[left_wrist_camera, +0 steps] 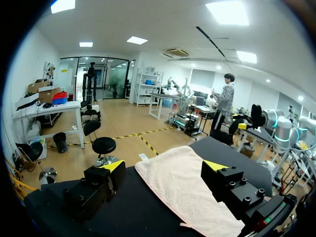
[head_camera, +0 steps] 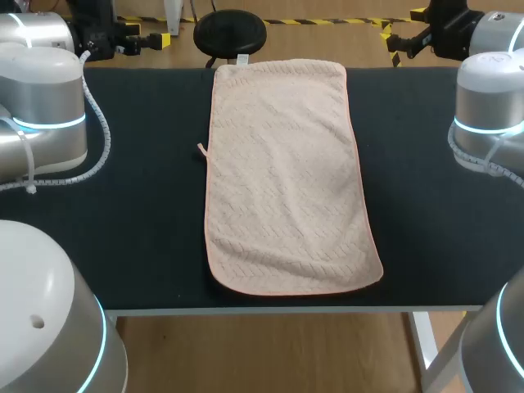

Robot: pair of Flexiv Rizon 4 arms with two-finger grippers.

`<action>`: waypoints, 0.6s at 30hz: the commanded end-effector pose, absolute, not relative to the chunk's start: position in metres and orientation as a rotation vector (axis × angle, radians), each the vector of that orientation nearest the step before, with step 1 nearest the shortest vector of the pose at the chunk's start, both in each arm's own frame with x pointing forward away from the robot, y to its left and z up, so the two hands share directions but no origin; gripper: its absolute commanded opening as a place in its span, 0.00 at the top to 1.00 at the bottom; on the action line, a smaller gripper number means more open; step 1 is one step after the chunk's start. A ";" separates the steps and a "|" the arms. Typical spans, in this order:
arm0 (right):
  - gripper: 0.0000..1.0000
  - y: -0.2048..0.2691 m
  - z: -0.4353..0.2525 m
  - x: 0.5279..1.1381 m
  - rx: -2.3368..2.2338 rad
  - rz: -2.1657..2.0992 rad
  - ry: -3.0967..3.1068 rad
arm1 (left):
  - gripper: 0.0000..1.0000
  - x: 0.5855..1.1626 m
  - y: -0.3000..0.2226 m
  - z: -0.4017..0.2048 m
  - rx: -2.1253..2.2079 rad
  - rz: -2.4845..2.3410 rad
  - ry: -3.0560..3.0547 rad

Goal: Fold the towel

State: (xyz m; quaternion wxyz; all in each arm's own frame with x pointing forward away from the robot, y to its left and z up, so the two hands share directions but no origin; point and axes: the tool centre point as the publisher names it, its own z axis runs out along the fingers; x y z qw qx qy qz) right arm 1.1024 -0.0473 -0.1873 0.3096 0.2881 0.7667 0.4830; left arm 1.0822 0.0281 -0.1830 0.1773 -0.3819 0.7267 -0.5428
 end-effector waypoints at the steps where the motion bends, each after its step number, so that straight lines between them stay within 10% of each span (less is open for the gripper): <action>1: 0.00 -0.036 -0.206 1.102 0.366 0.812 2.286 | 0.00 1.086 0.009 -0.200 -0.941 -1.160 2.384; 10: 0.00 -0.030 -0.222 1.089 -0.484 0.083 2.449 | 0.00 1.078 -0.017 -0.237 -0.338 -0.203 2.817; 18: 0.00 -0.030 -0.233 1.080 -0.618 0.072 2.462 | 0.00 1.078 -0.014 -0.239 -0.242 -0.391 2.810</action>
